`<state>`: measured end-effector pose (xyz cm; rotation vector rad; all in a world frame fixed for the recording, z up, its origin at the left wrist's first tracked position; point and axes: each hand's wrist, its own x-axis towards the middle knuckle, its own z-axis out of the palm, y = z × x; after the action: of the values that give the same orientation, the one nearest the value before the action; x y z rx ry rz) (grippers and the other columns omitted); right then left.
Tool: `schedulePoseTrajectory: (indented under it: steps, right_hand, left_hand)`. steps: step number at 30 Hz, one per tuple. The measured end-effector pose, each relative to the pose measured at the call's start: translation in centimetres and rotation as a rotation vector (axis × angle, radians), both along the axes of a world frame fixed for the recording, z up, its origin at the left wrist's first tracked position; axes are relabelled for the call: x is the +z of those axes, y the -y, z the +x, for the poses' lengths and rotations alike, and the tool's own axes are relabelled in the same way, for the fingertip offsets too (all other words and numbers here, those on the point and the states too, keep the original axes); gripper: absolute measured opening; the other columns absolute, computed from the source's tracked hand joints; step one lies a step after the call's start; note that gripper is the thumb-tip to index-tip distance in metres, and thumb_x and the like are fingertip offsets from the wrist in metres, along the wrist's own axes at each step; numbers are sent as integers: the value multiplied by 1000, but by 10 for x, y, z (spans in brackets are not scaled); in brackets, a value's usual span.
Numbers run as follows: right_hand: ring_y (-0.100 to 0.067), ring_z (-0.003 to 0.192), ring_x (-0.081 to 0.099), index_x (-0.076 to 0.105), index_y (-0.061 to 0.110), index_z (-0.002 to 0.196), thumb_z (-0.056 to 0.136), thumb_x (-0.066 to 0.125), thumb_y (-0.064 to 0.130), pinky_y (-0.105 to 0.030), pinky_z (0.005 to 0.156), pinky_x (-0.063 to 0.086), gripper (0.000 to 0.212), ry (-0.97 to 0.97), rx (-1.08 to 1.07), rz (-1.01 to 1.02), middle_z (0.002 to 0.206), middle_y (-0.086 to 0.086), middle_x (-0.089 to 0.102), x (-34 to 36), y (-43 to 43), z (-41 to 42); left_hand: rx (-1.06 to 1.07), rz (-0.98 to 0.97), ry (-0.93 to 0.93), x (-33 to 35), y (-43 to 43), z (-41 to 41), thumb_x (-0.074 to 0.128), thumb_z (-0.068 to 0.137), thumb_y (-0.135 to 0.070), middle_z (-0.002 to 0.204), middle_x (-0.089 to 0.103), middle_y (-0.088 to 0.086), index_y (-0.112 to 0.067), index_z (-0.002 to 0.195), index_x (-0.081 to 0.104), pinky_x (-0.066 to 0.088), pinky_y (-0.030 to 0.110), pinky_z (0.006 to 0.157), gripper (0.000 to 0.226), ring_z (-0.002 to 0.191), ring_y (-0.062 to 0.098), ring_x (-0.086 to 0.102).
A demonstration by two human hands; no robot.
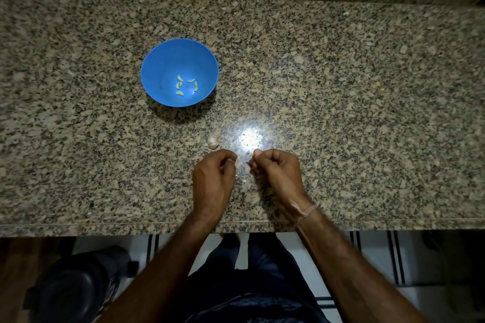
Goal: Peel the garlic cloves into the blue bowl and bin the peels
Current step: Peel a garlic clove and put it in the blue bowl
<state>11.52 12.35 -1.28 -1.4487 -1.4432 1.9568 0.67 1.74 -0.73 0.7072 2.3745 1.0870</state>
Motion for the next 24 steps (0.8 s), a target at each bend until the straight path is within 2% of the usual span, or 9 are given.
schedulePoseTrajectory:
  steps: [2, 4, 6, 8, 10, 14, 17, 21, 24]
  right_hand:
    - [-26, 73, 70, 76, 0, 86, 97, 75, 27, -41, 74, 58, 29, 2, 4, 3, 84, -19, 77, 0, -2, 1]
    - [-26, 73, 68, 75, -1, 86, 97, 74, 27, -43, 76, 56, 30, -34, -1, -38, 82, -18, 76, 0, -1, 0]
    - [-26, 72, 66, 76, 2, 85, 97, 75, 28, -45, 78, 54, 29, -69, 11, -79, 79, -16, 73, 1, 1, -1]
    - [-26, 73, 66, 75, 0, 87, 98, 74, 27, -46, 80, 55, 29, -81, 31, -97, 80, -16, 73, 2, 4, -2]
    - [-28, 76, 65, 74, -1, 89, 98, 73, 28, -51, 83, 56, 31, -104, 54, -108, 82, -16, 72, 2, 9, -5]
    - [-32, 77, 66, 75, 4, 85, 97, 74, 32, -66, 88, 56, 31, -87, 101, -54, 81, -18, 72, 2, 15, -11]
    - [-36, 83, 74, 76, 6, 88, 99, 72, 31, -61, 87, 60, 28, -42, 156, 66, 86, -17, 76, 3, 16, -10]
    - [-14, 91, 76, 79, 17, 95, 96, 74, 17, -42, 89, 63, 5, 88, 197, 254, 93, 2, 80, -3, 12, -6]
    - [-7, 94, 75, 81, 19, 101, 93, 74, 6, -36, 91, 63, 16, 115, 210, 295, 98, 7, 80, -9, 9, -1]
  left_hand:
    - [4, 0, 7, 1, -1, 0, 59, 99, -14, 85, 72, -6, -17, 96, 76, 46, 13, 62, 17, 74, -2, 62]
    - [15, -14, 21, 3, -1, 0, 65, 98, -28, 77, 69, -9, -22, 93, 73, 51, 26, 61, 12, 70, 2, 62]
    - [9, -33, -12, 6, 1, 0, 66, 98, -36, 74, 67, -10, -27, 91, 70, 47, 27, 58, 13, 69, 7, 63]
    - [-4, 44, 5, 8, 3, -1, 65, 99, -26, 90, 70, -11, -27, 99, 71, 51, 28, 65, 5, 80, 6, 64]
    - [-21, 108, 61, 10, 4, -1, 69, 96, -21, 105, 70, -13, -26, 108, 73, 57, 28, 74, 13, 90, 0, 65]
    - [-33, 134, 81, 12, 9, -1, 72, 95, -25, 95, 72, -15, -27, 100, 77, 58, 30, 74, 7, 87, 2, 68]
    - [14, 124, 50, 12, 18, -5, 71, 96, -29, 96, 73, -16, -28, 98, 76, 56, 26, 72, 6, 86, 2, 68]
    - [201, 44, -14, 0, 40, -33, 73, 94, -25, 94, 72, -13, -25, 102, 76, 55, 22, 70, 8, 82, 0, 64]
    - [187, 6, -42, -8, 50, -48, 74, 93, -17, 99, 69, -7, -23, 104, 73, 54, 18, 71, 13, 83, 5, 64]
